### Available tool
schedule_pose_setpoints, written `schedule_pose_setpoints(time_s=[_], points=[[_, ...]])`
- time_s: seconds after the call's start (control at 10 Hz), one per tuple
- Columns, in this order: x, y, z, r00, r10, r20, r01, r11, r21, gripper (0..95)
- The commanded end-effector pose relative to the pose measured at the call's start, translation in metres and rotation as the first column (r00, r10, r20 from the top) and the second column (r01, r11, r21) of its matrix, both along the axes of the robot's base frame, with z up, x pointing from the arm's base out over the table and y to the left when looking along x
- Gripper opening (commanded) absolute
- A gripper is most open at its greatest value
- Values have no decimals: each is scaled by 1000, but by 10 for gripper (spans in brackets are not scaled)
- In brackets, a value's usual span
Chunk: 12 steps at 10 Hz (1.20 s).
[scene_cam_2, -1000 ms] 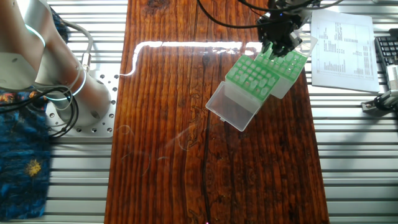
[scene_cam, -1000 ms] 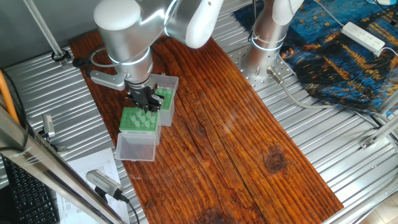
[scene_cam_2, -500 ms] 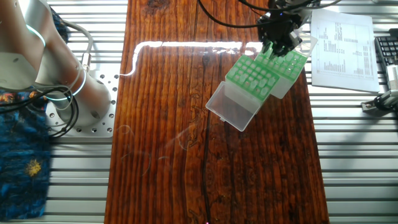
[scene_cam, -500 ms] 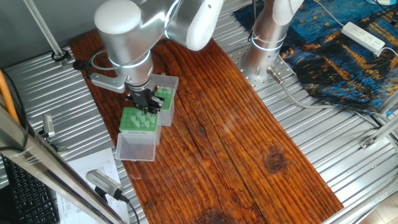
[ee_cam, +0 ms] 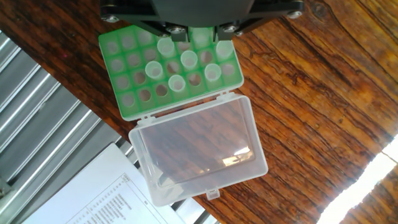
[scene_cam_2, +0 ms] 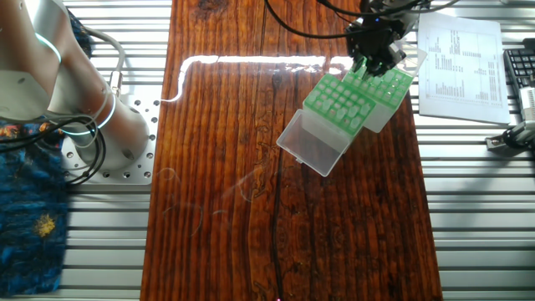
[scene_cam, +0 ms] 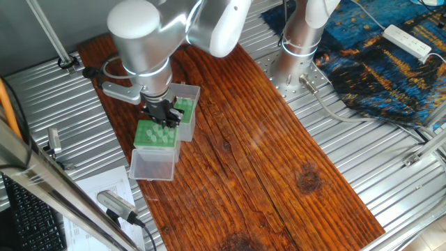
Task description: Transfer all large pipette tips from one holder to another
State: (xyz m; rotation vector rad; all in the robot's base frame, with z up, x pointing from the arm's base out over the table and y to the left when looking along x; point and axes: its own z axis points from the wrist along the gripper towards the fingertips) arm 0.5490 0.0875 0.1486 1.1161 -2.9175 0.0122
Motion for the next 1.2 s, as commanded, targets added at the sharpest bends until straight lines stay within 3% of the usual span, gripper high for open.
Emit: schedule_pose_setpoints(time_s=[0.1,0.7,1.2], points=[[0,0,0,1000,0,2,0,1000,-1,0],[-2,0,16,1000,1,-2,-1,1000,-7,0],[6,-6,51,1000,13,-19,-13,1000,0,0]])
